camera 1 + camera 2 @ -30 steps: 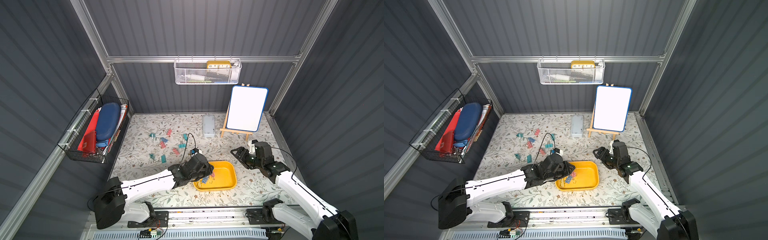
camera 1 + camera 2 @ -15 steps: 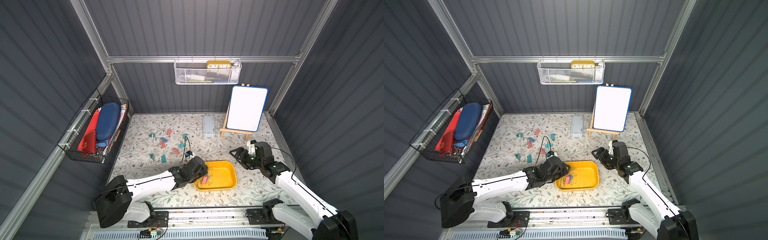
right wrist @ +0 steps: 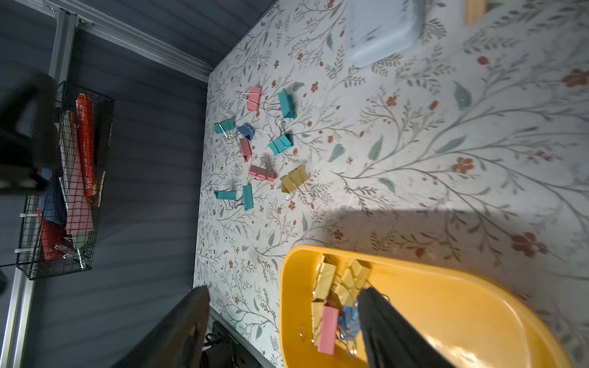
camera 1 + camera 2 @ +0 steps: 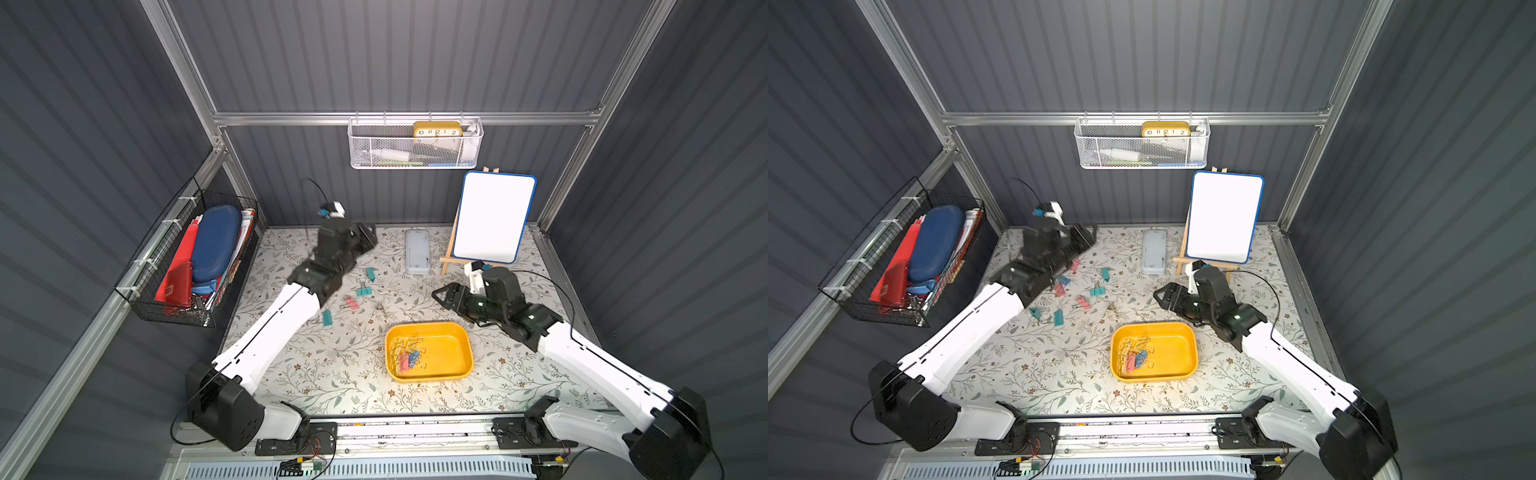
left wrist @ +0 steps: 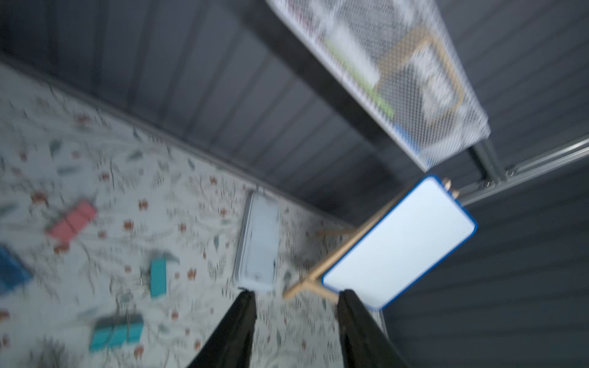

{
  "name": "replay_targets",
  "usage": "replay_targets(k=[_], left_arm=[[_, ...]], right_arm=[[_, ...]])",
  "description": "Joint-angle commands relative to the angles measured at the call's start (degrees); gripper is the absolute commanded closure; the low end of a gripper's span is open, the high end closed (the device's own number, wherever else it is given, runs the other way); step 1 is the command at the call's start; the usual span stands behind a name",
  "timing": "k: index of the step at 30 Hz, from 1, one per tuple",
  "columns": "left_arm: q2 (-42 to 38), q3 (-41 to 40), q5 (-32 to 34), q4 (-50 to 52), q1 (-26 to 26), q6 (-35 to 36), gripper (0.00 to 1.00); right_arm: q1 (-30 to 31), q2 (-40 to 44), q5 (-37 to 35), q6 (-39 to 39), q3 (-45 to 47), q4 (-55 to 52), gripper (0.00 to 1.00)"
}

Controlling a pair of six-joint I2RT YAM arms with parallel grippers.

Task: Put the binder clips in the storage box
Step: Pick up the binder clip at the center of the board.

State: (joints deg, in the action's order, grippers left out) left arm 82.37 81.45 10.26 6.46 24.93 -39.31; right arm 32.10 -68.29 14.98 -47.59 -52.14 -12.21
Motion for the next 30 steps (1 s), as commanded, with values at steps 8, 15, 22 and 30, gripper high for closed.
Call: replay_targets(k=[8, 15, 22, 30], left_arm=[[14.31, 7.60, -5.45, -4.68, -12.66, 17.29, 0.53], [17.05, 6.35, -5.01, -3.56, -14.21, 22.79, 0.52], [19.19, 6.44, -8.62, -3.72, -14.36, 24.00, 0.32], [19.15, 6.09, -10.21, -3.91, -14.29, 26.39, 0.20]], right_arm=[[7.17, -26.63, -0.21, 2.33, -20.21, 0.31, 0.29], [11.15, -37.98, -9.04, 4.02, -27.85, -5.74, 0.27], [14.26, -49.50, -16.06, 5.72, -36.67, -10.15, 0.28], [15.25, -55.15, -20.30, 5.67, -39.47, -11.02, 0.60]])
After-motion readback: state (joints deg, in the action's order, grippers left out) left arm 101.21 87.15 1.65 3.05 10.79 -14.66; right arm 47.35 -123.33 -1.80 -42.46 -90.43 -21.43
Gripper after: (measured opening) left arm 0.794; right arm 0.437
